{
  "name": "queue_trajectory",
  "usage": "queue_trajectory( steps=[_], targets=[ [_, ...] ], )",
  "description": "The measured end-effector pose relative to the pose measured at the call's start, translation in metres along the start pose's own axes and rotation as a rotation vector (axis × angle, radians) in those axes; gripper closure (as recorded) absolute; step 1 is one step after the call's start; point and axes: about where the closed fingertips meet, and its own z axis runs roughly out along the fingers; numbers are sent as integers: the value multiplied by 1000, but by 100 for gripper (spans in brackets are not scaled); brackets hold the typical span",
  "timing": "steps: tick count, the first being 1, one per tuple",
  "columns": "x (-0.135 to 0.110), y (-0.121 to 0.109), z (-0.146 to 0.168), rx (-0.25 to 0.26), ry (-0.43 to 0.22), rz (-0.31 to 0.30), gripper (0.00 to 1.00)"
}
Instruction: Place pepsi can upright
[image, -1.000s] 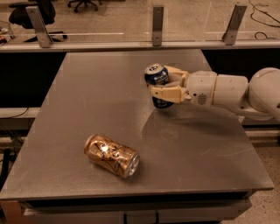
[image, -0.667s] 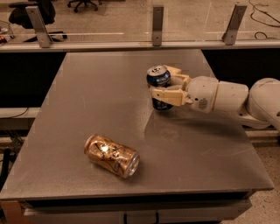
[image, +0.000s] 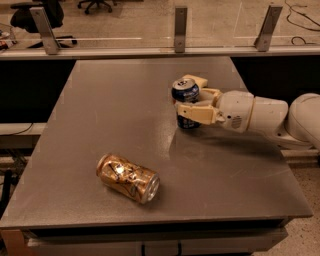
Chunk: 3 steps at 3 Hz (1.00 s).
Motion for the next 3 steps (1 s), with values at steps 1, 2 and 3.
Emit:
queue_trajectory(
  steps=[1,2,3],
  targets=[
    [7,3,-4,-5,8,4,36],
    [15,8,-5,-10,14,8,13],
    [21,12,-10,-5,27,11,0]
  ],
)
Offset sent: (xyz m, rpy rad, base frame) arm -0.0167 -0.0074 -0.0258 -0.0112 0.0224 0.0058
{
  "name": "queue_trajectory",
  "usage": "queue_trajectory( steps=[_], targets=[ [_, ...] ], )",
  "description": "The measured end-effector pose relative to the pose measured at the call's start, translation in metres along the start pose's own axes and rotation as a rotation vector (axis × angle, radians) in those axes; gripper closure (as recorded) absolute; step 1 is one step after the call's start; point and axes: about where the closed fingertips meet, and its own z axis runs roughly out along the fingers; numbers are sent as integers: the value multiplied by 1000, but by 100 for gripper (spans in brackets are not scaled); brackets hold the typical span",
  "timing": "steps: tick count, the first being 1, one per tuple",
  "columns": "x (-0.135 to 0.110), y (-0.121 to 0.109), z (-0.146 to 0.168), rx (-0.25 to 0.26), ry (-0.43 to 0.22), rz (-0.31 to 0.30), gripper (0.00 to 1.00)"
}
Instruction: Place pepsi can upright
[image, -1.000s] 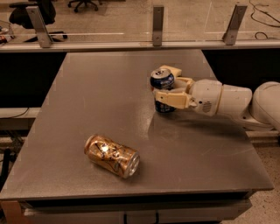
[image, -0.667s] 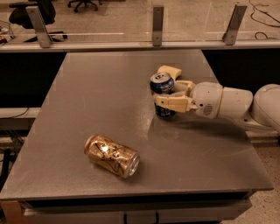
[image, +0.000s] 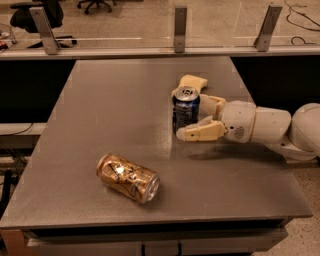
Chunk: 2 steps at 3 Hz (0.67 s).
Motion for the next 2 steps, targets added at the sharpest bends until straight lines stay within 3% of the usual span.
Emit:
queue_trajectory(
  steps=[1,2],
  targets=[
    [-1,1,-11,10,35,-10,0],
    [-16,-11,-34,34,103,-61,0]
  ],
)
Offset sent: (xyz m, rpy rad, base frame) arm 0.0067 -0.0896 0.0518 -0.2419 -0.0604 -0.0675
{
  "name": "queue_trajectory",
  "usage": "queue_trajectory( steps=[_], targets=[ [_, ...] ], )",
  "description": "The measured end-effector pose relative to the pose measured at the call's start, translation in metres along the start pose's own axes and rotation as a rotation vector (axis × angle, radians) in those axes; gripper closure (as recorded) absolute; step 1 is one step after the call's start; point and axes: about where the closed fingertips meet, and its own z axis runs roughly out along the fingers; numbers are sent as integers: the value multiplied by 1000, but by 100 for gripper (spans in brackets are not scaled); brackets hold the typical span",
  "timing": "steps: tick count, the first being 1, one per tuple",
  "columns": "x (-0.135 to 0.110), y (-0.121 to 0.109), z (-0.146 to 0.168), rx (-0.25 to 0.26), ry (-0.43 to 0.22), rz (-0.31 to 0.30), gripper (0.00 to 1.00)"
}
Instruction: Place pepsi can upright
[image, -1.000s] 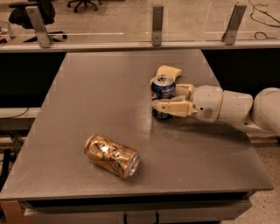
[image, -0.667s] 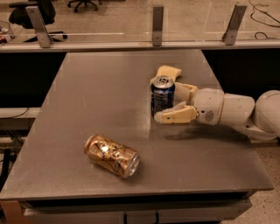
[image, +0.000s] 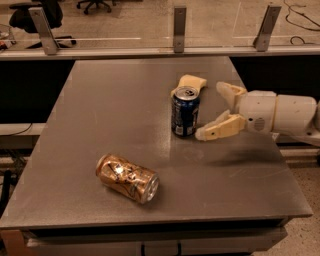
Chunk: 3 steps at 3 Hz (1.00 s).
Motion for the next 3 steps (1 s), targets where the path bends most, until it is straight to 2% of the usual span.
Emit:
queue_trajectory(
  steps=[1,2,3],
  targets=[
    [-20,-34,-45,64,77,-73,0],
    [-36,-49,-64,104,61,-93,0],
    [-35,-48,-62,100,61,-92,0]
  ],
)
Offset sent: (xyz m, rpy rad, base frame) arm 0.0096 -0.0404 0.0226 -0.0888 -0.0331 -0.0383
